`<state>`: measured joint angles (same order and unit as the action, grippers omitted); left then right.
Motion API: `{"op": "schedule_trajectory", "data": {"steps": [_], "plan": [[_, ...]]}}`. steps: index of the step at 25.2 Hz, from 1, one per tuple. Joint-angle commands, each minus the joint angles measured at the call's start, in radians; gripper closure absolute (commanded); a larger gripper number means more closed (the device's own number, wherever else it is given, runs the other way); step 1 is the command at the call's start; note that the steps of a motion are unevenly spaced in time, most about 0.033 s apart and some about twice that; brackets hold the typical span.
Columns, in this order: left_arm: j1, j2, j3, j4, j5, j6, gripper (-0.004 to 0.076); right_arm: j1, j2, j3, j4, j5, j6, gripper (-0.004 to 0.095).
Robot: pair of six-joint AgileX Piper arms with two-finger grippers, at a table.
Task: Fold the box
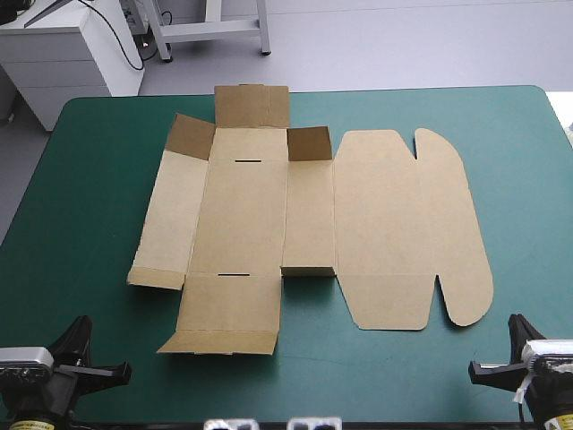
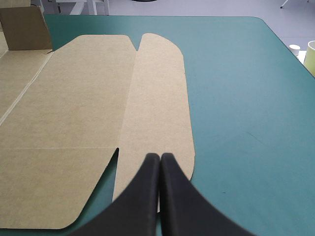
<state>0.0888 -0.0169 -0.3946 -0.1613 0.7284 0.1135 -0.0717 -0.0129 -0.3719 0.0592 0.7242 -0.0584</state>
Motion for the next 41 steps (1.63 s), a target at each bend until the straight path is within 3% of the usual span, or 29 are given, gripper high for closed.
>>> {"op": "schedule_trajectory", "data": {"steps": [1, 18, 24, 36, 41], "plan": [[-0.001, -0.009, -0.020, -0.017, -0.071, -0.003, 0.0732, -0.004, -0.023, -0.032, -0.002, -0.072, -0.007, 0.0928], [-0.001, -0.004, -0.020, -0.029, -0.071, -0.003, 0.0732, -0.004, -0.023, -0.032, -0.002, -0.072, -0.007, 0.0928], [-0.001, 0.085, -0.023, -0.029, -0.075, -0.003, 0.0732, -0.004, -0.023, -0.032, -0.002, -0.072, -0.007, 0.0928], [-0.001, 0.599, -0.243, -0.012, -0.229, 0.031, 0.0732, -0.004, -0.023, -0.032, -0.002, -0.076, -0.007, 0.0928], [-0.001, 0.846, -0.358, -0.012, -0.223, 0.046, 0.0732, -0.004, -0.023, -0.032, -0.002, -0.076, -0.007, 0.0928]]}}
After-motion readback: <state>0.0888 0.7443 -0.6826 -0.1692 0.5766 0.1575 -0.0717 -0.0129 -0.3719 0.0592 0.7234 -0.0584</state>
